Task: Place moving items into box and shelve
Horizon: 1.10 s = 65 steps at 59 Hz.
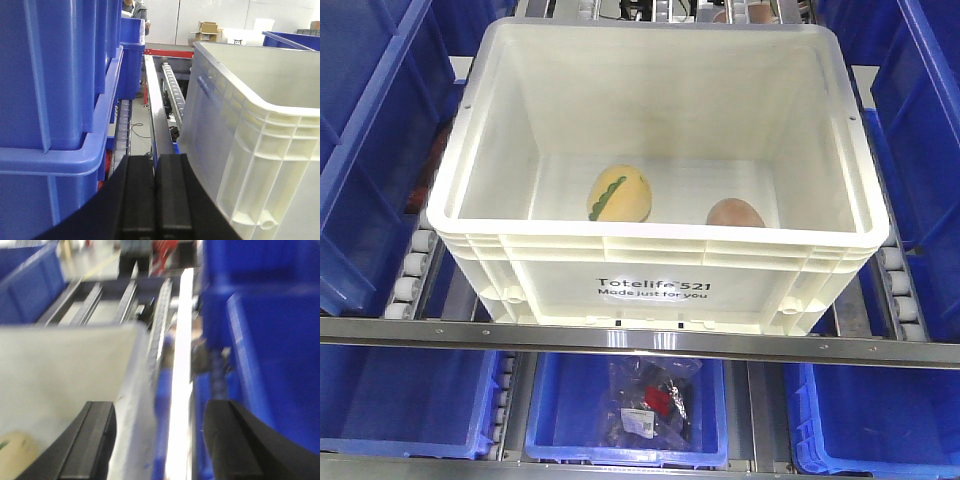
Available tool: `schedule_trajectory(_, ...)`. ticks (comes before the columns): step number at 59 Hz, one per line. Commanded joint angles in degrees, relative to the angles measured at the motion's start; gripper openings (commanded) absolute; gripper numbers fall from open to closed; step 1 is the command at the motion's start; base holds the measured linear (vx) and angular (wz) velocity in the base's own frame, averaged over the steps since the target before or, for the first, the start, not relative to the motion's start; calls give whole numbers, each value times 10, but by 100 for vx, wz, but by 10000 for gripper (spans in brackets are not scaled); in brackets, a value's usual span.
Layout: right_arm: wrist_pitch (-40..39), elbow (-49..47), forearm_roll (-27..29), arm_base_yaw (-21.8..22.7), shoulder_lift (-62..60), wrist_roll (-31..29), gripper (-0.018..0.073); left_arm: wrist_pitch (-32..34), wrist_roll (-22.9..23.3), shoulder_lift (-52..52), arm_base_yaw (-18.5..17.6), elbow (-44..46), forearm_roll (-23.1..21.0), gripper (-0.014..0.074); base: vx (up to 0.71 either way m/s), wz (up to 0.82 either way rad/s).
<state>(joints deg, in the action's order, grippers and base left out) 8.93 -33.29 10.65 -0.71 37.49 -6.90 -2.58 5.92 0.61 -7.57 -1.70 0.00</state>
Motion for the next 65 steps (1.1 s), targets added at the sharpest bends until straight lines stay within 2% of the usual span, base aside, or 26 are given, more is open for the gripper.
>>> schedule_trajectory(1,-81,35,-30,30,-67,-11,355,50,6,9,2,-10,-4,-6,0,0)
schedule_trajectory(5,-98,79,-78,43,-120,-10,284,50,6,9,2,-10,-4,-6,0,0)
schedule_trajectory(12,-117,156,-169,40,-210,5,127,50,6,9,2,-10,-4,-6,0,0)
schedule_trajectory(18,-128,222,-168,40,-274,5,-15,50,6,9,2,-10,-4,-6,0,0)
schedule_trajectory(27,-140,311,-115,41,-344,5,-12,50,6,9,2,-10,-4,-6,0,0)
schedule_trajectory(32,-139,355,-110,41,-370,5,-11,50,6,9,2,-10,-4,-6,0,0)
schedule_trajectory(37,-80,353,-115,41,-391,5,-9,50,6,9,2,-10,-4,-6,0,0)
schedule_trajectory(65,-79,353,-122,42,-389,5,-9,50,6,9,2,-10,-4,-6,0,0)
